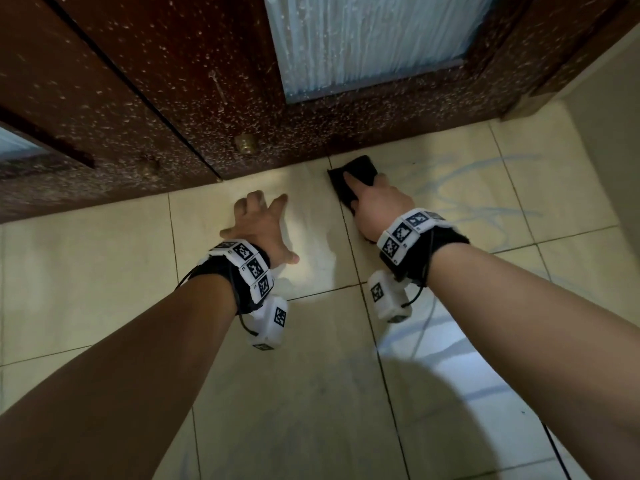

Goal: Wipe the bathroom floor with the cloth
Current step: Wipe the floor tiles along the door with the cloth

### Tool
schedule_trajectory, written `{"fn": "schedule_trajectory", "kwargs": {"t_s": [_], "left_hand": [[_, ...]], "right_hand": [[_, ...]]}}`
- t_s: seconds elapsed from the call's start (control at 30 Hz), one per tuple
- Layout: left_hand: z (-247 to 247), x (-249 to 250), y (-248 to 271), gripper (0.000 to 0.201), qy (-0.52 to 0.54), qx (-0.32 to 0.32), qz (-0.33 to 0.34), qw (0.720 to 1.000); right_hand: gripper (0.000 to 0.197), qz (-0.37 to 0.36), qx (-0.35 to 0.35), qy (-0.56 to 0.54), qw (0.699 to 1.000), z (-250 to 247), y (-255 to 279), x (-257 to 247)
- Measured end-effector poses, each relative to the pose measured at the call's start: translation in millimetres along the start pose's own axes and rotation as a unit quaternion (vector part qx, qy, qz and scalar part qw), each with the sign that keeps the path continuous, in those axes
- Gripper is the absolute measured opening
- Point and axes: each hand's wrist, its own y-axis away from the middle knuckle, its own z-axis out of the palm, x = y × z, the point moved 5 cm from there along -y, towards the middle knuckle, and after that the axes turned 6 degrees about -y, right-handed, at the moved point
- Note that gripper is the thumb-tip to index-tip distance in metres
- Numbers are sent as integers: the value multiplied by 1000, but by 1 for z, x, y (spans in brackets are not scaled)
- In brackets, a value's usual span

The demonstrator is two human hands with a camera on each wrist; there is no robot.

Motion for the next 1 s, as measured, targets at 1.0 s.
{"fn": "schedule_trajectory", "kwargs": {"t_s": [1.0], "left_hand": [[0,3,3,118,-15,10,3,1000]], "right_hand": [[78,-2,-98,-29,995,23,42,-43]]}}
